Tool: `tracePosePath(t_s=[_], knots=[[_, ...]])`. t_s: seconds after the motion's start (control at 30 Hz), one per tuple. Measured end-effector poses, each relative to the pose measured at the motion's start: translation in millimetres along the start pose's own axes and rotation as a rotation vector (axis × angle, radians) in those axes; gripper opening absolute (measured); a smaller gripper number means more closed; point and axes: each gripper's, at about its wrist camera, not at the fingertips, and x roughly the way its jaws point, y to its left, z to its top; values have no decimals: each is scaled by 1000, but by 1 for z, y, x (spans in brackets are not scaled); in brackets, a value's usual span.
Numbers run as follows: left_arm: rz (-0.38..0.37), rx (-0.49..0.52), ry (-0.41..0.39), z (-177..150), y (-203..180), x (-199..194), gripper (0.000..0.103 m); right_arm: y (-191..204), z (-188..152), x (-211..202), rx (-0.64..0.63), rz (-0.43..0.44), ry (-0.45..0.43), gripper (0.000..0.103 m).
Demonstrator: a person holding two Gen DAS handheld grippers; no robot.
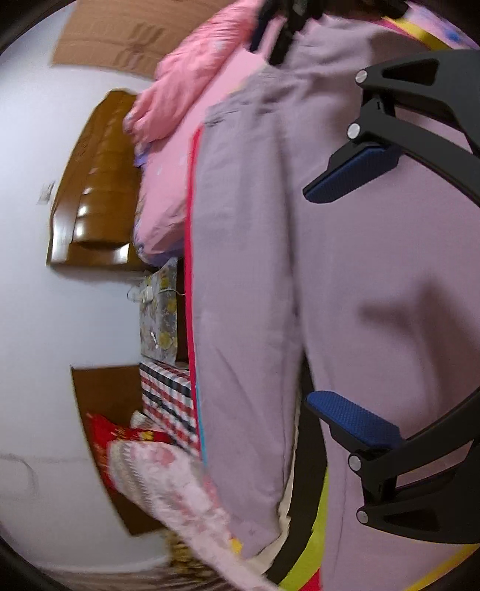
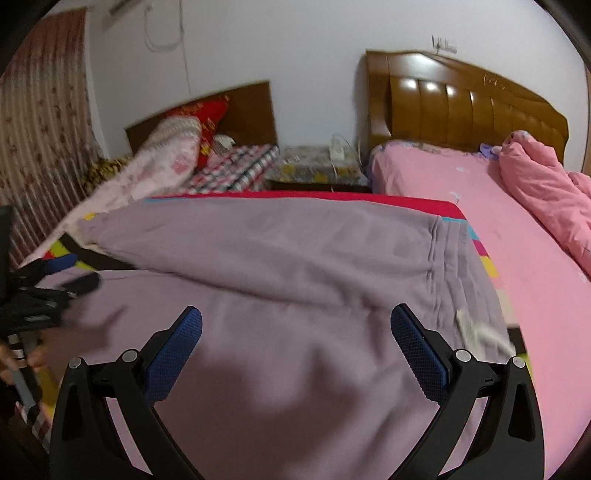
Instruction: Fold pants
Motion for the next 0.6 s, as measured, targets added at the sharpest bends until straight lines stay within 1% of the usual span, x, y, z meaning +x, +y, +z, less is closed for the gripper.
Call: tracePosePath(t_s=[0.07, 0.13, 0.17, 0.23, 0.3, 0.33, 0.4, 0.5, 0.57, 0.6], knots=[[2, -82, -19, 18, 1, 19, 102, -11, 22, 27, -34, 2, 19, 99], [11, -129, -2, 31, 2, 38, 102, -24, 47, 60, -66, 29, 67, 99], [4, -159, 16, 39, 4, 52, 102, -28, 56, 71, -86, 51, 84, 99], [5, -193, 54, 49, 7, 75, 102, -37, 80, 109, -154, 115, 139, 99], [-2, -227, 115, 52, 9, 99, 102, -41, 98, 142, -234, 129, 183, 99], [7, -240, 136, 51, 10, 106, 102, -43, 105, 154, -273, 132, 198, 99], [38, -266, 118, 44, 14, 111, 101, -49, 122, 187, -362, 191, 237, 99], [77, -274, 77, 32, 17, 112, 101, -58, 140, 228, -421, 290, 321, 98], [87, -260, 69, 28, 19, 112, 102, -61, 145, 251, -463, 334, 380, 90], [85, -252, 71, 27, 19, 113, 102, -63, 149, 262, -469, 366, 413, 77]])
